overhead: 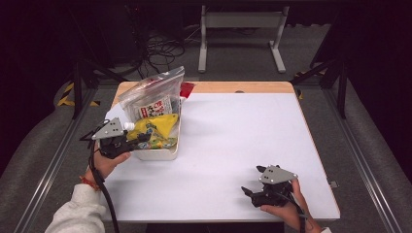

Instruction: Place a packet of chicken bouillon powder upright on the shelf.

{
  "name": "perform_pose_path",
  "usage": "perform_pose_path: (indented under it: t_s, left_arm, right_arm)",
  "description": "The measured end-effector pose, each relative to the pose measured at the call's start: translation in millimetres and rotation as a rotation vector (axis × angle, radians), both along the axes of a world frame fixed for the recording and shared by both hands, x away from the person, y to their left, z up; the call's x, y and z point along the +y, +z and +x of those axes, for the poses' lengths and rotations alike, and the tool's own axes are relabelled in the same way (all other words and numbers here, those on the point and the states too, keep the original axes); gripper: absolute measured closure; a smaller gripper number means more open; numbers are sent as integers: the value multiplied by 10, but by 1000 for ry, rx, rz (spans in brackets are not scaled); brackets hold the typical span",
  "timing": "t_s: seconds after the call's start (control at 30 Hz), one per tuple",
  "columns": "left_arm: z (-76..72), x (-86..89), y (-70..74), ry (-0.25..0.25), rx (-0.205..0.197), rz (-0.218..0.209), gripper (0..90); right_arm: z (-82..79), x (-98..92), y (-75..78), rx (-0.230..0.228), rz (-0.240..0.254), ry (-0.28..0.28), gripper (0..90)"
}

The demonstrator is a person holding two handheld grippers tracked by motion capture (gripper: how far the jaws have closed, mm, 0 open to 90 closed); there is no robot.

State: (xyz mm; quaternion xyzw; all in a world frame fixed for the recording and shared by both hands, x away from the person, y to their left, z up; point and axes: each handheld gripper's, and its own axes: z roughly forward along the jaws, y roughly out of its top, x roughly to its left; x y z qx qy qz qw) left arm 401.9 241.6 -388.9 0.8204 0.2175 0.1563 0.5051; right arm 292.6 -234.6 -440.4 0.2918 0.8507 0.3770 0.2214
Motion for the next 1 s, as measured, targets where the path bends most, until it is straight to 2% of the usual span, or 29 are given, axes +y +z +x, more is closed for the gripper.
perform_pose_path:
  t_s: [0.17,0.2,0.37,0.63,0.73,1.0]
  left_arm:
    - [-2,-15,-60,-1,6,25,853]
    - [3,-7,-85,2,11,12,854]
    - [-7,-1,-107,5,11,14,854]
    - [-13,24,-154,14,18,-22,854]
    - [-21,14,-152,20,13,-16,855]
    - [-25,25,-181,31,19,-42,853]
  right_arm:
    - [6,1,-4,0,-5,1,154]
    - [8,7,-9,0,-11,4,155]
    - [10,13,-12,3,-14,8,155]
    - [11,16,-11,4,-18,14,157]
    - [11,12,-6,3,-14,12,158]
    - [9,10,-6,-1,-17,13,159]
